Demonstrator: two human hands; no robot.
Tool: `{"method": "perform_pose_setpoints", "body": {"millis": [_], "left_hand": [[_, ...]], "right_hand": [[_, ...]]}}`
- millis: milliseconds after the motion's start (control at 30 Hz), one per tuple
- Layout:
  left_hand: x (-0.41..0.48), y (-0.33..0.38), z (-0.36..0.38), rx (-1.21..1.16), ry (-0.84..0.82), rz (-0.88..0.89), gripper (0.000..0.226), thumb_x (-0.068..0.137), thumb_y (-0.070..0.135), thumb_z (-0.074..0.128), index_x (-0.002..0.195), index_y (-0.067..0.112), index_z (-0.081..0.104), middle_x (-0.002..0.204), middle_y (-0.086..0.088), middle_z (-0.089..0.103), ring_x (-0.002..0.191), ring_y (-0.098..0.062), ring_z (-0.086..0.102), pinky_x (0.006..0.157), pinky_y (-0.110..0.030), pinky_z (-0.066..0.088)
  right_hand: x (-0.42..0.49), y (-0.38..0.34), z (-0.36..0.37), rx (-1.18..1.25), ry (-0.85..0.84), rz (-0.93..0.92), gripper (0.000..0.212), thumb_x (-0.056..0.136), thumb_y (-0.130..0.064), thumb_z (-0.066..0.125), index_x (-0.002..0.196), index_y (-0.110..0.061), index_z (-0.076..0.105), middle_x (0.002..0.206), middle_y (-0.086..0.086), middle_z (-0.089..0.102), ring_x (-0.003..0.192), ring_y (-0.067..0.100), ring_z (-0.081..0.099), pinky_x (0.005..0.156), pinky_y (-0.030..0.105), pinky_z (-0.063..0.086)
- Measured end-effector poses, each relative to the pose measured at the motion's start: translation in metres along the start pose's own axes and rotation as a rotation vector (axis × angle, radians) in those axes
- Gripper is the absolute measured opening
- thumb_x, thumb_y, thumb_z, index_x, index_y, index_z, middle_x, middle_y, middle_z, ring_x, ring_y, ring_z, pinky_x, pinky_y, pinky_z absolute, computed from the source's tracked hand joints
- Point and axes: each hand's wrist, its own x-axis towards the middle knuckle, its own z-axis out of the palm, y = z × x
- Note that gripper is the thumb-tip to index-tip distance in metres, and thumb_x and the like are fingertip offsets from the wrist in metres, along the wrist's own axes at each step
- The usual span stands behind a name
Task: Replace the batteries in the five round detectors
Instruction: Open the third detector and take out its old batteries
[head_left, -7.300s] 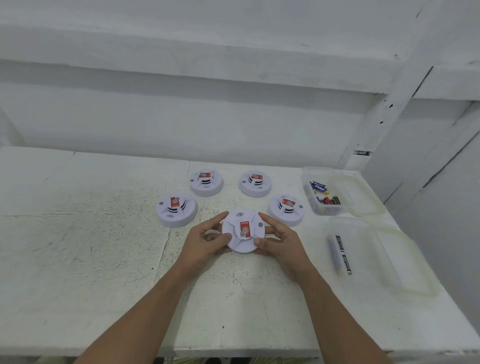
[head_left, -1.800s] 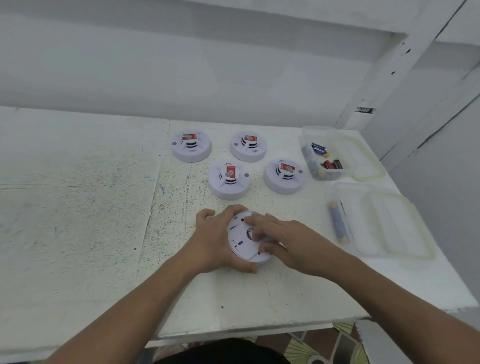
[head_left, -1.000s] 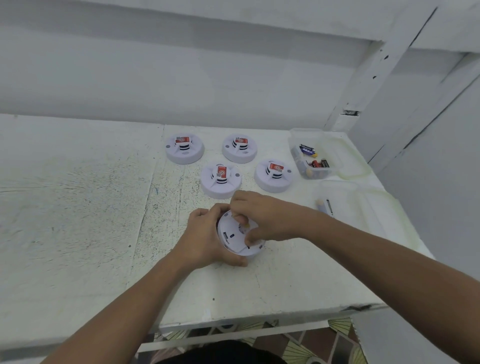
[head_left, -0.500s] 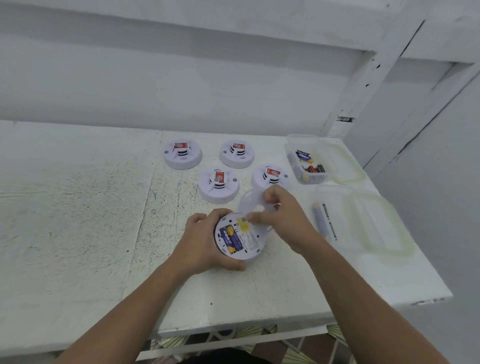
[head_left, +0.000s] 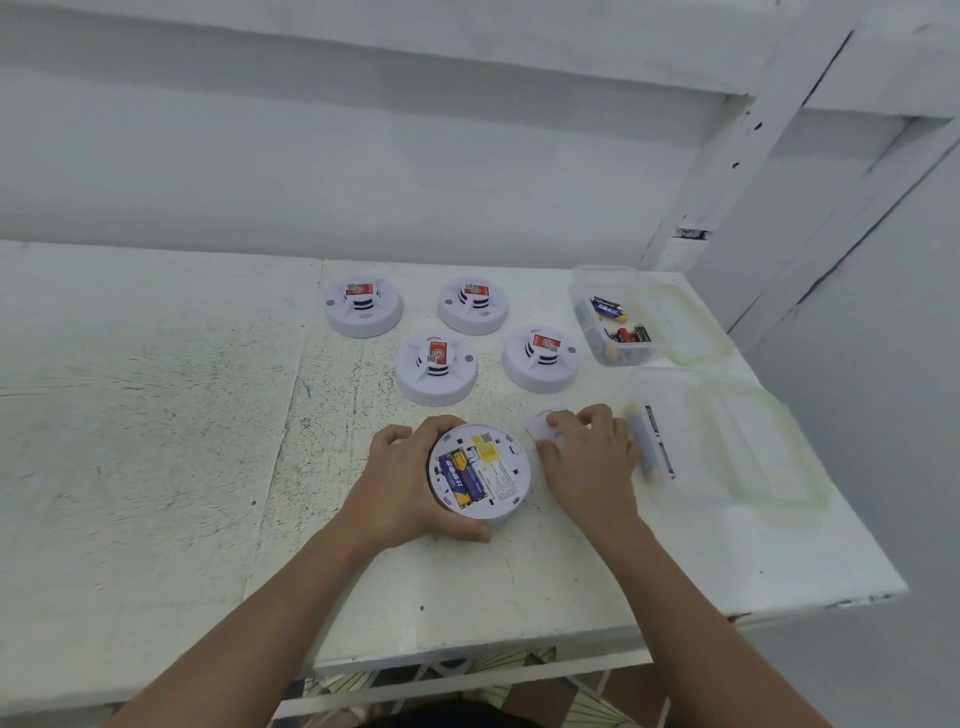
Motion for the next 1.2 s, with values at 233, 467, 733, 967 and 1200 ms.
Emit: {"method": "perform_pose_setpoints", "body": {"millis": [233, 467, 733, 967, 1200], "left_hand": [[0.000, -0.001, 0.001, 0.014, 0.012, 0.013, 0.103, 0.030, 0.074, 0.075, 0.121, 0.048, 0.034, 0.108, 0.037, 0.047, 0.116, -0.012, 0.031, 0.099, -0.024, 0.023], [0.001, 0.001, 0.001, 0.013, 0.021, 0.022, 0.102, 0.029, 0.077, 0.073, 0.118, 0.050, 0.033, 0.105, 0.035, 0.049, 0.113, -0.011, 0.032, 0.098, -0.023, 0.023], [0.001, -0.002, 0.005, 0.029, 0.052, 0.072, 0.104, 0.028, 0.077, 0.071, 0.119, 0.050, 0.030, 0.103, 0.037, 0.051, 0.111, -0.005, 0.040, 0.104, -0.023, 0.021], [0.003, -0.002, 0.005, 0.065, 0.057, 0.074, 0.105, 0.029, 0.080, 0.067, 0.121, 0.042, 0.036, 0.098, 0.039, 0.046, 0.102, 0.006, 0.037, 0.107, -0.027, 0.024], [0.001, 0.001, 0.005, 0.066, 0.091, 0.106, 0.095, 0.032, 0.077, 0.067, 0.113, 0.035, 0.042, 0.091, 0.036, 0.049, 0.099, 0.027, 0.034, 0.106, -0.028, 0.023]], "right_hand": [[0.011, 0.001, -0.010, 0.003, -0.143, -0.004, 0.036, 0.094, -0.035, 0.050, 0.127, -0.024, 0.055, 0.125, 0.005, 0.045, 0.116, 0.026, 0.041, 0.095, 0.037, 0.031], [0.012, -0.028, -0.033, 0.514, -0.119, -0.173, 0.017, 0.089, -0.012, 0.056, 0.102, -0.017, 0.066, 0.100, -0.002, 0.060, 0.081, 0.004, 0.054, 0.068, 0.010, 0.038], [0.000, -0.054, -0.028, 0.407, -0.298, -0.419, 0.013, 0.088, -0.018, 0.056, 0.090, -0.017, 0.069, 0.084, -0.005, 0.058, 0.080, 0.009, 0.054, 0.069, 0.019, 0.042], [0.003, -0.063, -0.030, 0.283, -0.319, -0.472, 0.018, 0.092, -0.019, 0.049, 0.095, -0.013, 0.066, 0.085, 0.001, 0.056, 0.081, 0.014, 0.053, 0.070, 0.024, 0.044], [0.008, -0.066, -0.036, 0.249, -0.412, -0.497, 0.019, 0.094, -0.018, 0.044, 0.093, -0.009, 0.061, 0.083, 0.002, 0.057, 0.080, 0.017, 0.054, 0.069, 0.029, 0.045]]}}
